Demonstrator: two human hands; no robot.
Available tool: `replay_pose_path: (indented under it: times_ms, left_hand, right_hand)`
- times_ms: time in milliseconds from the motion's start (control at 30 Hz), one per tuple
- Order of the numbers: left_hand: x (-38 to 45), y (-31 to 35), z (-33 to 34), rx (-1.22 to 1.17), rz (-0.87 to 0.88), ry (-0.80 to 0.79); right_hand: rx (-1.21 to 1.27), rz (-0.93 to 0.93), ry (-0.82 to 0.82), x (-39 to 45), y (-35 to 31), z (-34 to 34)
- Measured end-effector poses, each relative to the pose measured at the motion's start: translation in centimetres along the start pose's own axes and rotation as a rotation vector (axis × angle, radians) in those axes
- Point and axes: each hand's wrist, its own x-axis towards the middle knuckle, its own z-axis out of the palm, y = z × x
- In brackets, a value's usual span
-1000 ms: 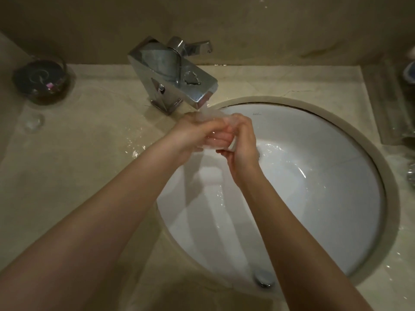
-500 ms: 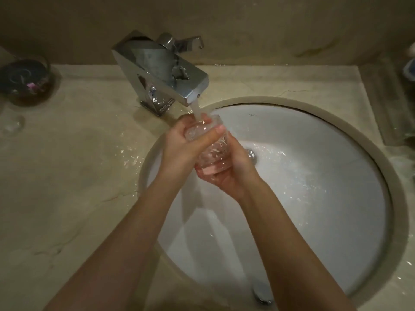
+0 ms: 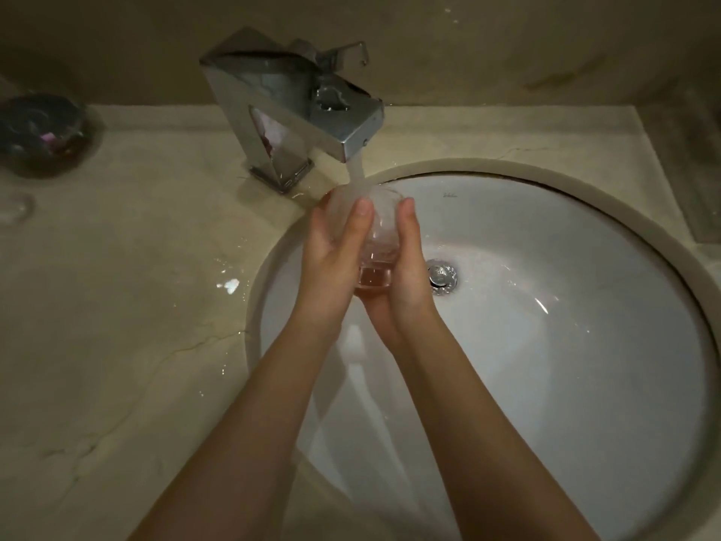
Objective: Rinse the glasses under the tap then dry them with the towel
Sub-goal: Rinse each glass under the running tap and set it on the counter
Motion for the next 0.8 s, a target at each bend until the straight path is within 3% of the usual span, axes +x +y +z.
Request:
replay_pose_path:
  times_ms: [233,400,567,633,800]
  left_hand:
    - [0.3,-1.0,-0.2,0.043,0.036,-0.010]
    - [0.2,-1.2,0.1,-0.059,-0.009,-0.023]
    - [0.4,-1.2,0.2,-0.028,0.017,0.006]
    - [0.2,-0.9,0.2,-0.057,0.001,0.029]
    - [0.3,-0.5,0.0,-0.141,0.007,-0.025]
  right_hand:
    - [0.007,-0.090,0.056,0.0,0.2,0.5]
    - [0.094,-0.097,0.059,0.5,-0.1,0.0]
    - [-0.165,-0.130,0.087,0.3,-0.1,0.2]
    - [-0.159,-0.141,0.121,0.2,-0.3,0.4]
    - [-0.078,-0.191,-0.032,0.5,-0.1,0.3]
